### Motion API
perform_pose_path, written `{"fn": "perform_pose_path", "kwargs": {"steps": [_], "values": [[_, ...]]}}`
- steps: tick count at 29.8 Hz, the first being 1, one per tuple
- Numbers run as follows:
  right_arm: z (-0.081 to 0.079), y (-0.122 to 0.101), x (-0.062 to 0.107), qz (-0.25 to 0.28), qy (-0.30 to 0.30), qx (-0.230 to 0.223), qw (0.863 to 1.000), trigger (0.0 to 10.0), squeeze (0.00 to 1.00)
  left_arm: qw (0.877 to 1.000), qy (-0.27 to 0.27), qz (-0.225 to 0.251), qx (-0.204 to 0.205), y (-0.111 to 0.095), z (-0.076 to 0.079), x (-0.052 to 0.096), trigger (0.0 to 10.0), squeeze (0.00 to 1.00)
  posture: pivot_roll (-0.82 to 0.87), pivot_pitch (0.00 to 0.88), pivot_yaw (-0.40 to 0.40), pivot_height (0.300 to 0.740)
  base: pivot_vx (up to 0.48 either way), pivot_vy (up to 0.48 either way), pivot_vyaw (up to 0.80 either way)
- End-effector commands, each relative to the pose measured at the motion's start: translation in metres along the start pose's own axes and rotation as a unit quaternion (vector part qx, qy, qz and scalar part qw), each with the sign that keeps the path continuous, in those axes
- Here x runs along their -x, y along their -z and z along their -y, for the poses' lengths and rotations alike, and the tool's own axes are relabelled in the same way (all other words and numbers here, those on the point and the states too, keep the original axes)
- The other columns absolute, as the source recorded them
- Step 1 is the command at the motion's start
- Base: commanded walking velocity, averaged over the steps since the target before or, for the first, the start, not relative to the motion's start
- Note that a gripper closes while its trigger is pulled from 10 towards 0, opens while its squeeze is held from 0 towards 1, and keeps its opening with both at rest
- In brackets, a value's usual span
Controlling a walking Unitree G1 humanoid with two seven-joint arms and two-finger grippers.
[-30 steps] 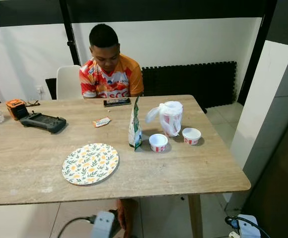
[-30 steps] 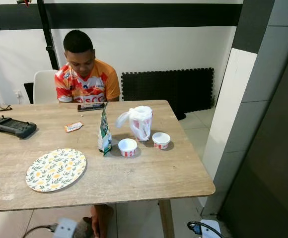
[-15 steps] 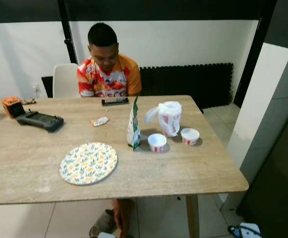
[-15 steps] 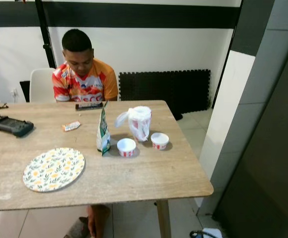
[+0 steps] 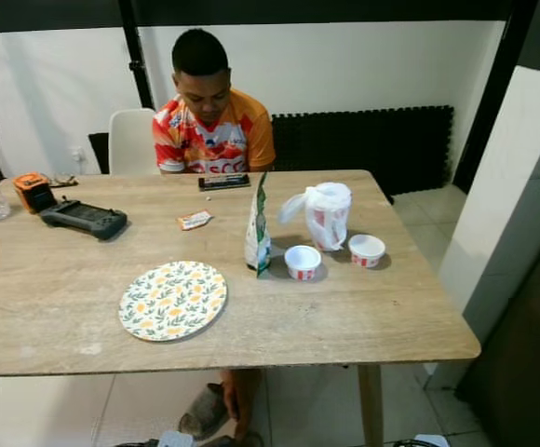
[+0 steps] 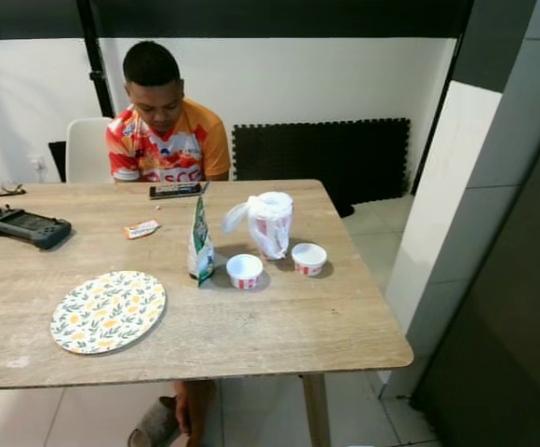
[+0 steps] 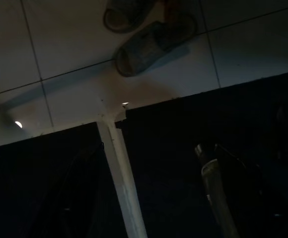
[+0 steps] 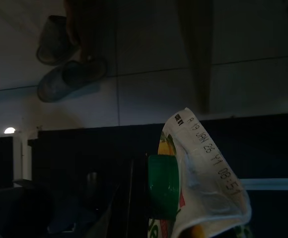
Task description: Restocking fridge
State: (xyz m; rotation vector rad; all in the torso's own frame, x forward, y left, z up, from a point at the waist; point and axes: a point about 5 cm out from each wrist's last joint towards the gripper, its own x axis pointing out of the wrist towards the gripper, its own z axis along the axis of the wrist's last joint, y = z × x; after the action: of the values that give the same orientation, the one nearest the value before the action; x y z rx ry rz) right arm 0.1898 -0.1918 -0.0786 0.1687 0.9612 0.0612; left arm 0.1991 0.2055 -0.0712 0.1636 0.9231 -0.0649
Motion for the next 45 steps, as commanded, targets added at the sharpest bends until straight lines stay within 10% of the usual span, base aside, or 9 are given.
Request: {"fn": "perform_pose_path", "kwargs": {"steps": [1, 12, 15, 23, 34, 45], "values": [[0.0, 0.006, 0.001, -0.003, 0.002, -0.009, 1.0, 10.0, 0.0, 1.0, -0.004, 0.003, -0.001, -0.001, -0.005, 0.001, 10.0, 0.0, 0.0, 0.09, 0.071, 0.74, 0.0, 0.0, 0.0], [0.006, -0.003, 0.002, 0.012, 0.006, 0.003, 1.0, 10.0, 0.0, 1.0, 0.001, 0.009, 0.026, 0.002, 0.008, 0.0, 10.0, 0.0, 0.0, 0.071, 0.026, 0.74, 0.0, 0.0, 0.0], [0.005, -0.017, 0.001, 0.041, 0.02, 0.118, 0.992, 10.0, 0.0, 0.999, 0.002, 0.021, 0.039, 0.007, 0.013, 0.001, 10.0, 0.0, -0.02, 0.066, 0.017, 0.74, 0.0, 0.0, 0.0], [0.022, -0.035, 0.006, 0.078, 0.093, 0.186, 0.975, 10.0, 0.0, 0.998, -0.016, 0.03, 0.058, 0.006, 0.016, 0.001, 10.0, 0.0, -0.01, 0.062, 0.003, 0.74, 0.0, 0.0, 0.0], [0.022, -0.045, 0.006, 0.137, 0.079, -0.031, 0.987, 10.0, 0.0, 0.997, -0.031, 0.042, 0.06, -0.001, 0.013, 0.0, 10.0, 0.0, -0.01, 0.066, 0.002, 0.74, 0.0, 0.0, 0.0], [0.016, -0.031, 0.004, 0.117, 0.06, -0.04, 0.99, 10.0, 0.0, 0.999, -0.006, 0.026, 0.03, -0.001, 0.018, -0.001, 10.0, 0.0, -0.01, 0.069, 0.024, 0.74, 0.0, 0.0, 0.0]]}}
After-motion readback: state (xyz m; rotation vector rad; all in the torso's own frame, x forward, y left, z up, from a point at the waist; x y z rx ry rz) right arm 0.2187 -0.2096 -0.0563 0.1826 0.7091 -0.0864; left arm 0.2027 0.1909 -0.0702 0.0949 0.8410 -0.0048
